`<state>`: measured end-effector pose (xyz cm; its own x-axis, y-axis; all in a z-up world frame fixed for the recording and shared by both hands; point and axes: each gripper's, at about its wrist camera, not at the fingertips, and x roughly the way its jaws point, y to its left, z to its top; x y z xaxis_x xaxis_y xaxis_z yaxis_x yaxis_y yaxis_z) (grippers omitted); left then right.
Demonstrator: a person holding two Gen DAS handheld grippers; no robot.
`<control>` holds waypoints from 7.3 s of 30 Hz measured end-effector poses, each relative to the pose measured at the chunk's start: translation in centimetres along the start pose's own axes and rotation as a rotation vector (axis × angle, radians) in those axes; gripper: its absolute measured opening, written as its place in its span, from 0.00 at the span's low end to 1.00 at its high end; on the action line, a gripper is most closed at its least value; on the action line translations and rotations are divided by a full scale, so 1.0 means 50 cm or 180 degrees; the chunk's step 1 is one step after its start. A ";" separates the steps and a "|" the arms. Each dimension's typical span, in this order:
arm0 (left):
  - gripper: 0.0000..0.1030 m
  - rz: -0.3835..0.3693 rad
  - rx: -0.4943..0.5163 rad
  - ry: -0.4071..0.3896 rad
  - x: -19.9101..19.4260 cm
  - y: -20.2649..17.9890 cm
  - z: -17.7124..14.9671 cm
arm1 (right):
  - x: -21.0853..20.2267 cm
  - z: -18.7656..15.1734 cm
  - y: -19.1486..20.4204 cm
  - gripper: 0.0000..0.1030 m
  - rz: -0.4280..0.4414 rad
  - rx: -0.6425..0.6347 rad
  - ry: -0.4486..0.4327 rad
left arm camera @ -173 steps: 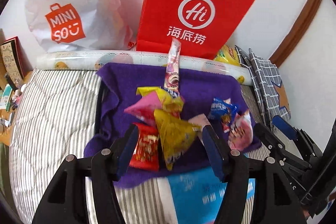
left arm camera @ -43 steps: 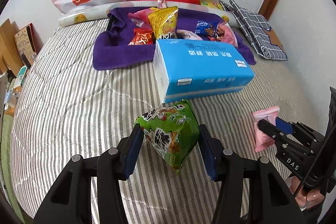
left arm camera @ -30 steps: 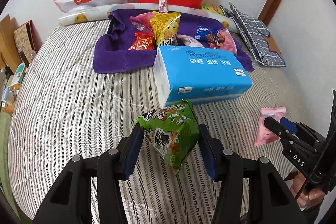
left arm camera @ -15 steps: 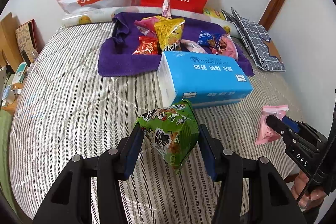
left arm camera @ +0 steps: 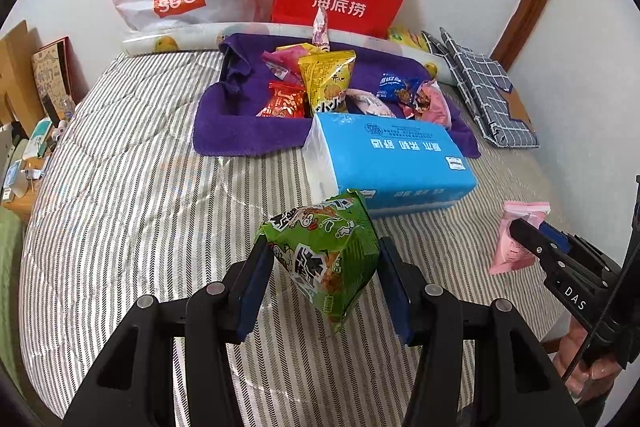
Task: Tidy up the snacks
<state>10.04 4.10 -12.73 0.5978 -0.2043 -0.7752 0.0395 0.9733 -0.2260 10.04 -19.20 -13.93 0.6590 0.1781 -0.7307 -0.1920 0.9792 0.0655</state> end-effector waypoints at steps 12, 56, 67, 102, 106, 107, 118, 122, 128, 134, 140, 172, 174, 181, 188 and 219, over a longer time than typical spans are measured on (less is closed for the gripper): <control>0.51 -0.0046 -0.0033 -0.0040 -0.007 0.004 0.007 | -0.002 0.011 0.007 0.26 -0.0001 -0.0008 -0.0035; 0.51 -0.0096 -0.0051 -0.0132 0.030 0.010 0.187 | 0.062 0.208 0.020 0.26 0.0058 -0.0069 -0.0202; 0.51 -0.0060 -0.0002 -0.0147 0.056 0.014 0.248 | 0.107 0.267 0.013 0.26 0.0061 -0.0092 -0.0255; 0.51 -0.0068 -0.0095 -0.0165 0.247 0.016 0.375 | 0.322 0.374 -0.019 0.26 0.0137 -0.0054 -0.0171; 0.51 -0.0120 -0.0107 -0.0082 0.266 0.012 0.371 | 0.331 0.370 -0.024 0.26 0.0142 -0.0039 -0.0128; 0.51 -0.0119 -0.0098 -0.0060 0.270 0.011 0.369 | 0.333 0.369 -0.025 0.26 0.0137 -0.0030 -0.0123; 0.51 -0.0140 -0.0129 -0.0006 0.274 0.016 0.370 | 0.337 0.366 -0.017 0.27 0.0139 -0.0039 -0.0060; 0.52 -0.0134 -0.0132 0.0053 0.270 0.016 0.372 | 0.314 0.372 -0.014 0.28 0.0113 -0.0033 -0.0129; 0.72 -0.0022 -0.0092 -0.0023 0.230 0.007 0.368 | 0.273 0.361 -0.006 0.32 0.0091 -0.0020 -0.0162; 0.78 0.0042 -0.0050 -0.0087 0.168 -0.004 0.351 | 0.211 0.338 -0.007 0.39 0.0055 0.0055 -0.0191; 0.79 0.0021 0.0018 -0.0129 0.099 -0.020 0.314 | 0.121 0.312 0.008 0.49 -0.0001 0.0062 -0.0293; 0.95 0.0331 0.0197 -0.0625 -0.227 -0.135 0.032 | -0.282 0.091 0.017 0.82 -0.0164 0.0213 -0.0615; 0.96 0.0387 0.0213 -0.0643 -0.236 -0.142 0.026 | -0.297 0.084 0.014 0.88 -0.0189 0.0244 -0.0660; 0.96 0.0375 0.0216 -0.0696 -0.267 -0.156 0.010 | -0.322 0.070 0.016 0.94 -0.0266 0.0209 -0.0699; 0.96 0.0370 0.0211 -0.0724 -0.278 -0.162 0.008 | -0.330 0.065 0.025 0.94 -0.0280 0.0183 -0.0702; 0.96 0.0358 0.0172 -0.0756 -0.294 -0.157 0.004 | -0.345 0.065 0.035 0.94 -0.0326 0.0149 -0.0750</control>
<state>1.12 -0.51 0.56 0.7718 -0.0705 -0.6320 0.0012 0.9940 -0.1094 0.72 -20.26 1.01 0.8257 0.0900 -0.5569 -0.0851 0.9958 0.0348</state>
